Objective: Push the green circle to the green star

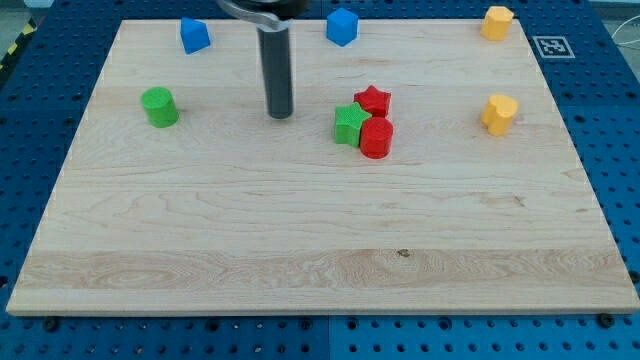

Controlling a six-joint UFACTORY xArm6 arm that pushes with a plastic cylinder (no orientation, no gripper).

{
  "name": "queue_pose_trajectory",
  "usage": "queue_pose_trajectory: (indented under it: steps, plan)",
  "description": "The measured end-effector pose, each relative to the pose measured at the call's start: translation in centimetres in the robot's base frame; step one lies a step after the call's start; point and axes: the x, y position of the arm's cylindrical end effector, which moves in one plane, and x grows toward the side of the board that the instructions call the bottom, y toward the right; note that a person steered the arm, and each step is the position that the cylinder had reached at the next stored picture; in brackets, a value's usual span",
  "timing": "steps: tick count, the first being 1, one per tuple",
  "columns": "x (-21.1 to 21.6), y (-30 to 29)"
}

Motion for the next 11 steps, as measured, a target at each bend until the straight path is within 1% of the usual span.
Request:
queue_pose_trajectory:
  steps: [2,3,4,5,6,7,8,11]
  plan:
    - [-1.7,-6.8]
    - [-3.9,-10.2]
    - [-4.2,-13.9]
    - [-1.7,-16.3]
    - [0.5,-17.3]
    - [0.9,-13.3]
    - [0.2,-8.8]
    - [0.2,3.0]
